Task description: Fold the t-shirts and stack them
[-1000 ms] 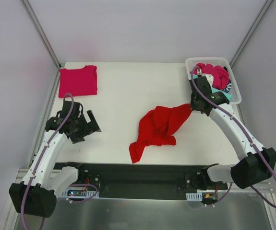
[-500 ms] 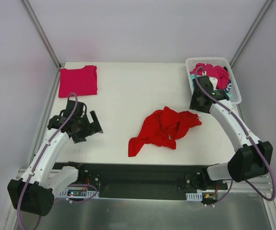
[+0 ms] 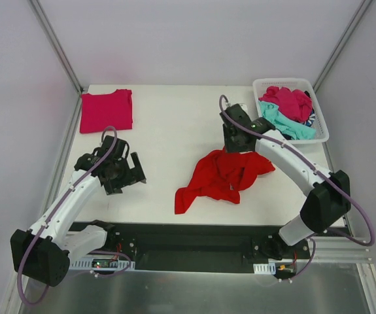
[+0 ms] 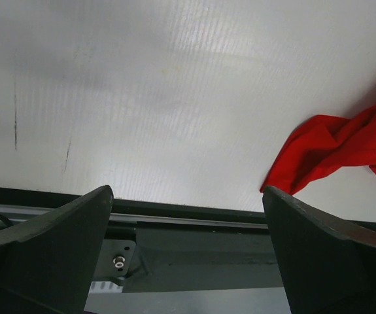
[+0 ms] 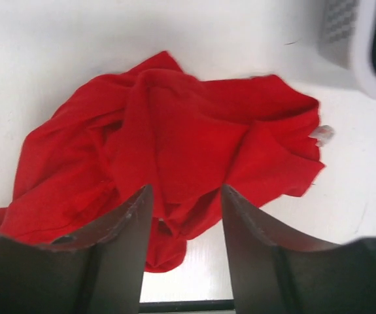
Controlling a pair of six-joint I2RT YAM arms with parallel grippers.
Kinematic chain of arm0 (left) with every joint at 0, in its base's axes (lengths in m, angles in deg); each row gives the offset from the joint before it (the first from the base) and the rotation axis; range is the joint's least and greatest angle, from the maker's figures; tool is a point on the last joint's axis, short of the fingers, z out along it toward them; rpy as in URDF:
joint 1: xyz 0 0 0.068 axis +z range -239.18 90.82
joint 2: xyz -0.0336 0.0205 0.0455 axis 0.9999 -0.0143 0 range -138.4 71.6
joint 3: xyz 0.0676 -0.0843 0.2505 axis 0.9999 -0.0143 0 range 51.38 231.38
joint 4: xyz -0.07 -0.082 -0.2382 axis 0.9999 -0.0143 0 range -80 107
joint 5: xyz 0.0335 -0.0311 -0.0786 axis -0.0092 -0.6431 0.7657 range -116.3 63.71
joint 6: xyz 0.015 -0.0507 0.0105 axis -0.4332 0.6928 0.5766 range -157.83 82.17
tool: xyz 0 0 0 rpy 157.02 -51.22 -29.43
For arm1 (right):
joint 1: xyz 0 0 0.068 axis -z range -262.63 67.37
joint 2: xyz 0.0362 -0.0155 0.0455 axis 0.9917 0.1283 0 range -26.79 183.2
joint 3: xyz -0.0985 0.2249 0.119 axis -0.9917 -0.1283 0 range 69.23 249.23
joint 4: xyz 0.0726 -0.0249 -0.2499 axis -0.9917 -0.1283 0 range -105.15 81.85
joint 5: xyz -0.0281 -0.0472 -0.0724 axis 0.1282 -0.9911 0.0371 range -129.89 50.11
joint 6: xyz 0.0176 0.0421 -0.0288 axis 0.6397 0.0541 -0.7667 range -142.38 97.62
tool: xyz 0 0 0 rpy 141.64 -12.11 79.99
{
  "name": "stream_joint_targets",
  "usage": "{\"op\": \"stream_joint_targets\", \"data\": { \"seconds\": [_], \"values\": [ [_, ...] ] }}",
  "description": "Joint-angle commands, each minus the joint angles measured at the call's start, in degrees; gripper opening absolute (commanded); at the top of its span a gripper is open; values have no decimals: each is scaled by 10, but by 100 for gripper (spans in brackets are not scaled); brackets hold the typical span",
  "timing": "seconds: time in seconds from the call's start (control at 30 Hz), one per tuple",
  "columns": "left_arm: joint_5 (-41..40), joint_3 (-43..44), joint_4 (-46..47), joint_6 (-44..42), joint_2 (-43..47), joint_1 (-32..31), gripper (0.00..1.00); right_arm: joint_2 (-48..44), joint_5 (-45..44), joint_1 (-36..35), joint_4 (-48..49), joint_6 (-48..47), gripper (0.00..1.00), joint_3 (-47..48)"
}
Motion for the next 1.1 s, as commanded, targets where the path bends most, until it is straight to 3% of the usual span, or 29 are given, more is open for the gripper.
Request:
{"op": "stream_joint_targets", "data": {
  "seconds": [0.0,0.73,0.87,0.9,0.93,1.07],
  "values": [
    [-14,8,7,14,-10,-7,99,38,11,-33,-8,2,45,17],
    [-21,6,8,15,-18,-12,99,39,51,-63,39,36,32,-92],
    [-22,6,7,13,-16,-12,99,41,51,-64,41,36,21,-94],
    [-22,6,7,14,-17,-13,99,41,51,-65,41,36,15,-94],
    [-21,6,7,13,-16,-13,99,40,51,-65,39,36,1,-92],
    [-20,8,8,16,-20,-15,99,32,30,-73,4,33,1,-44]
  ]
}}
